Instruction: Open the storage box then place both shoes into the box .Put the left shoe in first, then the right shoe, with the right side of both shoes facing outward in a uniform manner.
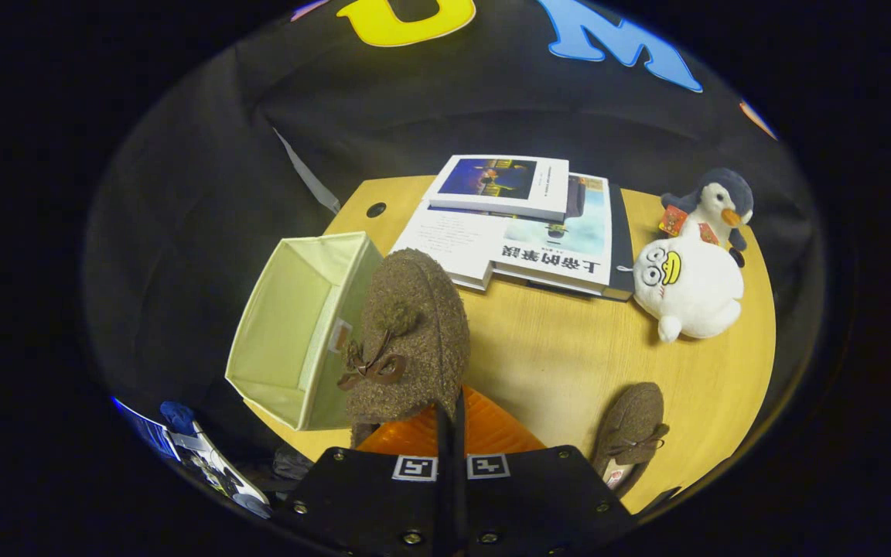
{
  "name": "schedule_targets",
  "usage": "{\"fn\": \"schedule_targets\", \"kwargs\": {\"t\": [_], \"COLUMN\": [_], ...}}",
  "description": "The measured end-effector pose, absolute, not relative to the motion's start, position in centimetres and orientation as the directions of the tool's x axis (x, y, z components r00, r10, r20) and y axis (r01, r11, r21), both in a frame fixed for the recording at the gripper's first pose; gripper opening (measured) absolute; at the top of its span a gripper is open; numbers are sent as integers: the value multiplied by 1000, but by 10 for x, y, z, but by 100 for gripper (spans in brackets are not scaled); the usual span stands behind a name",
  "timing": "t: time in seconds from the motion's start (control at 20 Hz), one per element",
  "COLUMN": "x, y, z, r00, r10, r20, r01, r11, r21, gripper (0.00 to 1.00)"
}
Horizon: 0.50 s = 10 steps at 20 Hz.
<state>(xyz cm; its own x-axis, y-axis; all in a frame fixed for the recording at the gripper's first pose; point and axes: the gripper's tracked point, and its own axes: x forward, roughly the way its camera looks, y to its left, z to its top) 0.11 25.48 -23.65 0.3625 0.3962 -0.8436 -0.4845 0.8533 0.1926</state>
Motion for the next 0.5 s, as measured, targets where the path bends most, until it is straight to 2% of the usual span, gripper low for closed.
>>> {"fn": "schedule_targets", "kwargs": {"t": [0.5], "x": [-4], "y": [352], "z": [-216], "r00": [298], "r10": [478], "r20": [-826], "r01": [-591], "r11": [772], "r21": [234], "gripper": [0]}}
